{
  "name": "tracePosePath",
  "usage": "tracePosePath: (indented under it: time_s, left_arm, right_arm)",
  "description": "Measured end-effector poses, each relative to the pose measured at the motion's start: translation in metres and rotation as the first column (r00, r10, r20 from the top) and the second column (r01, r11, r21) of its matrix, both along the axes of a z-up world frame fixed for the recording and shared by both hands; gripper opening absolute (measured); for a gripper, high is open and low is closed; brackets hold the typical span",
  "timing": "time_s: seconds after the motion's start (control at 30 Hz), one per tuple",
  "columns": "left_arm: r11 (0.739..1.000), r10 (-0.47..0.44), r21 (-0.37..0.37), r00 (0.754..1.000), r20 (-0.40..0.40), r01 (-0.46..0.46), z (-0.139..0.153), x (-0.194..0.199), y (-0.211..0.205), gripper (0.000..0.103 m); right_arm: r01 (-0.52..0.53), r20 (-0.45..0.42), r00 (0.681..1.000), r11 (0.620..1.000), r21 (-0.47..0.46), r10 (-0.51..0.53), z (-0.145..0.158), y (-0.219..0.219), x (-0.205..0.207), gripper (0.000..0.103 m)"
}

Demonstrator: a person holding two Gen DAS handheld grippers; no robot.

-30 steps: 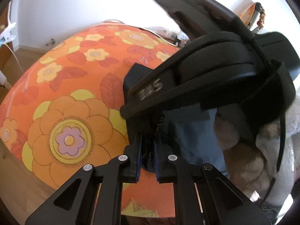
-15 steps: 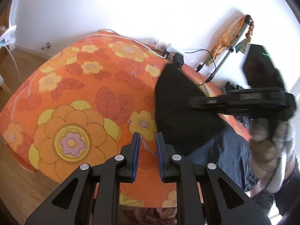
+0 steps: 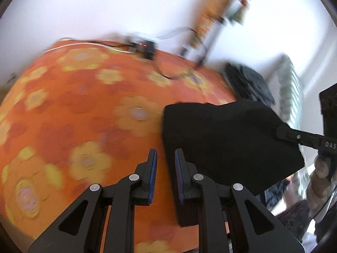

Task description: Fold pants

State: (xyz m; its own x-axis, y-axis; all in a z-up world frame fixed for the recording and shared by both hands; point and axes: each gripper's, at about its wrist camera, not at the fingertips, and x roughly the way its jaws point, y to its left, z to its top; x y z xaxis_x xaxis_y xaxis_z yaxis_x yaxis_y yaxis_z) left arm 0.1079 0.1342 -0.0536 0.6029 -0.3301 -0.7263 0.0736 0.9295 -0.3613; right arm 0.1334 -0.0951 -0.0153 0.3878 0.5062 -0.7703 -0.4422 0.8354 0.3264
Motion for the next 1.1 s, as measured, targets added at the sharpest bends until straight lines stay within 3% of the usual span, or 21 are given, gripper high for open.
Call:
tracePosePath:
  time_s: [0.1,0.27,0.47,0.6,0.77,0.97,1.03,1.1]
  left_arm:
    - [0.992,-0.121,0.041,0.992,-0.015,0.122,-0.004,0.013,-0.043,0.015]
    - [0.953,-0.298,0.049,0.954,-0.028,0.299,-0.006,0.02,-0.11,0.015]
    - [0.903,-0.428,0.024,0.904,-0.013,0.428,0.005,0.016,-0.167,0.015]
    - [0.853,-0.514,0.08,0.857,-0.039,0.515,-0.005,0.013,-0.205,0.015]
    - [0.823,-0.547,0.077,0.821,-0.163,0.563,-0.044,0.013,-0.23,0.015]
    - [0.814,-0.55,0.107,0.817,-0.171,0.57,-0.053,0.004,-0.234,0.015]
    - [0.82,-0.547,0.098,0.823,-0.156,0.564,-0.054,0.003,-0.233,0.015]
    - [0.822,-0.546,0.096,0.825,-0.144,0.561,-0.055,0.001,-0.232,0.015]
  right_arm:
    - [0.079,0.054,0.996,0.995,-0.067,-0.076,0.004,-0.05,-0.02,0.004]
    - [0.232,0.045,0.973,0.963,-0.139,-0.228,-0.013,-0.136,-0.045,0.004]
    - [0.364,-0.039,0.929,0.926,-0.101,-0.369,-0.045,-0.216,-0.072,0.004]
    - [0.382,-0.082,0.918,0.92,-0.087,-0.389,-0.07,-0.234,-0.085,0.004]
    - [0.349,-0.128,0.928,0.936,-0.037,-0.351,-0.091,-0.237,-0.092,0.004]
    - [0.316,-0.179,0.937,0.945,0.079,-0.299,-0.102,-0.253,-0.095,0.007]
    - [0.313,-0.205,0.937,0.94,0.132,-0.284,-0.104,-0.26,-0.092,0.015]
    - [0.327,-0.253,0.928,0.924,0.199,-0.274,-0.108,-0.269,-0.086,0.042]
